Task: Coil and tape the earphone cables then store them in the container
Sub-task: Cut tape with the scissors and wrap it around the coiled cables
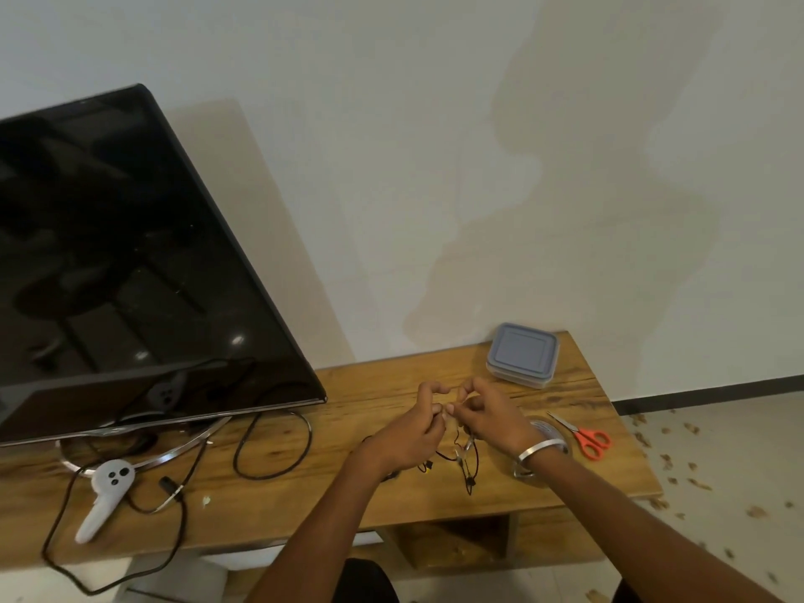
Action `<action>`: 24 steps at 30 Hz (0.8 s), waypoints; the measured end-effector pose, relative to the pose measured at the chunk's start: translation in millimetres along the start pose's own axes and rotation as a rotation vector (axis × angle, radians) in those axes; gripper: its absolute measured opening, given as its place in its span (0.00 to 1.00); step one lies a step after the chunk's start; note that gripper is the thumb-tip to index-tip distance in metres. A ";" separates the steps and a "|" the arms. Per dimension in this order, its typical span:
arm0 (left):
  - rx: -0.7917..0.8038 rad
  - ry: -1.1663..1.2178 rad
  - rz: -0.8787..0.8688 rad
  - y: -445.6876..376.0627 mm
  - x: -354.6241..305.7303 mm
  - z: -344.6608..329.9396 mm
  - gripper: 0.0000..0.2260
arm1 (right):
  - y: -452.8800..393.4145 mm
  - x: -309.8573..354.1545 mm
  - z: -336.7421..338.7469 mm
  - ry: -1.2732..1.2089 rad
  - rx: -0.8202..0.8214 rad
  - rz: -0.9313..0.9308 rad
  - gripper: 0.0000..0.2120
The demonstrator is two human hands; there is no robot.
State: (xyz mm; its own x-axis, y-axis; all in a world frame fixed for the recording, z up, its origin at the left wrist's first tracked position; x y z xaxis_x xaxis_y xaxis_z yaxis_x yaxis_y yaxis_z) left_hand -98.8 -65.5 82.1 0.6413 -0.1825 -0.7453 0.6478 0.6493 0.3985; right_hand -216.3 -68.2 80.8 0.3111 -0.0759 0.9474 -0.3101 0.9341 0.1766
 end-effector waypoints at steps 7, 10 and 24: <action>-0.012 -0.022 0.014 3.6 -6.5 3.2 0.13 | 6.2 6.3 -4.1 0.135 0.016 0.080 0.06; -0.019 -0.037 0.025 4.4 -6.5 4.8 0.13 | 8.3 8.8 -5.3 0.119 0.037 0.081 0.06; -0.026 0.129 0.069 0.1 -0.9 7.8 0.09 | 12.6 24.4 -5.3 0.560 -0.089 0.234 0.07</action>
State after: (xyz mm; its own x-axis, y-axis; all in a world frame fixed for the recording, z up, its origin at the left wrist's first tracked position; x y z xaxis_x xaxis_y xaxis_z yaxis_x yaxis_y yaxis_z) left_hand -96.1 -71.0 87.0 0.6245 -0.0418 -0.7799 0.5925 0.6759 0.4382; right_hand -207.8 -56.4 104.7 0.6764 0.3070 0.6695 -0.3585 0.9313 -0.0648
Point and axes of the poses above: each hand's wrist, its own y-axis away from the middle knuckle, its own z-axis out of the back of the hand, x = y × z, the point moved 8 cm from there along -y, towards the middle knuckle, and after that the axes turned 13 degrees about x, right-handed, at the moved point
